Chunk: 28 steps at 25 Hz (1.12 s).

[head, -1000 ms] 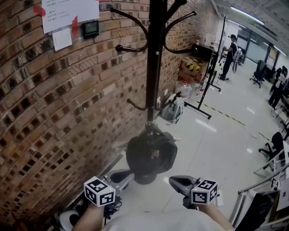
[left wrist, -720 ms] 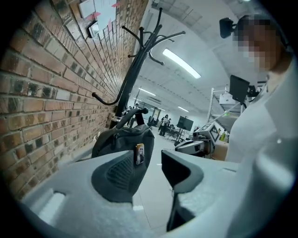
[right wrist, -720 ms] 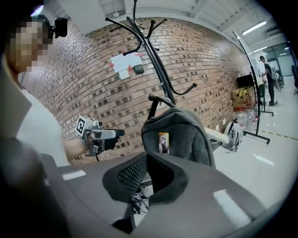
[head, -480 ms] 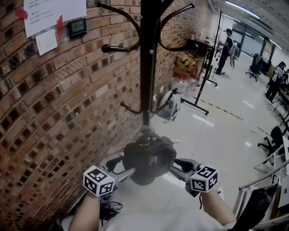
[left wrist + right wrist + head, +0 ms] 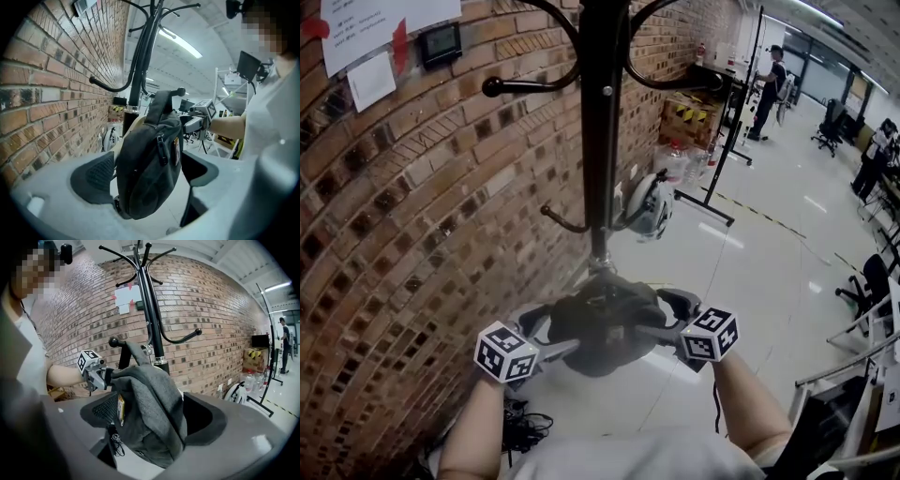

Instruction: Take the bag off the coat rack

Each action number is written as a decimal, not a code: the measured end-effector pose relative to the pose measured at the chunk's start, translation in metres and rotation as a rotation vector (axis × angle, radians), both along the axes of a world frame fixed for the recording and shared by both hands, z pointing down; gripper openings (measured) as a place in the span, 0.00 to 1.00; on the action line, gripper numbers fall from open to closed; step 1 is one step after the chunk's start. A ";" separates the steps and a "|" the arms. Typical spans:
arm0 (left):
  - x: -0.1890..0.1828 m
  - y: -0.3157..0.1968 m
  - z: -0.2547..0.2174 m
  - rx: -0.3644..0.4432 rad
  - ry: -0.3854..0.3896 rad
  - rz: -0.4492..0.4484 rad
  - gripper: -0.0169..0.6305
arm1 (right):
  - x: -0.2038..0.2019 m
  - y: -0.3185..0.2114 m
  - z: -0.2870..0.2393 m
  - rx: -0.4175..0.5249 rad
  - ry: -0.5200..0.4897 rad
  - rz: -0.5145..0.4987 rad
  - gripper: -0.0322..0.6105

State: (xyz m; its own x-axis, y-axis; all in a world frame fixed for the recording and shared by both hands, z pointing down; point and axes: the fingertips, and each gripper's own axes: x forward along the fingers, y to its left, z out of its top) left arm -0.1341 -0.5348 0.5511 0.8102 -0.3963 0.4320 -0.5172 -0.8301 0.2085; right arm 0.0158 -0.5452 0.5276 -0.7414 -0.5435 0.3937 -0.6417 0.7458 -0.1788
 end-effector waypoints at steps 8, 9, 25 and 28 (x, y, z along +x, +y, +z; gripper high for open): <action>0.014 -0.008 0.014 0.003 0.014 0.022 0.72 | -0.006 -0.015 0.017 0.010 0.076 -0.059 0.72; 0.014 -0.009 0.014 0.007 0.021 0.016 0.72 | -0.004 -0.017 0.020 0.013 0.083 -0.051 0.67; 0.013 -0.015 0.011 -0.035 0.054 -0.126 0.40 | -0.003 -0.012 0.025 -0.061 0.004 0.056 0.40; 0.012 -0.011 0.008 -0.043 0.051 -0.148 0.39 | -0.003 -0.007 0.022 -0.086 -0.011 0.069 0.39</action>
State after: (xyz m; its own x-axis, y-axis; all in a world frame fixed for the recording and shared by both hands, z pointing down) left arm -0.1223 -0.5459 0.5591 0.7657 -0.4947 0.4111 -0.6208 -0.7357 0.2709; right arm 0.0128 -0.5526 0.5500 -0.7082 -0.5575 0.4332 -0.6883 0.6817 -0.2481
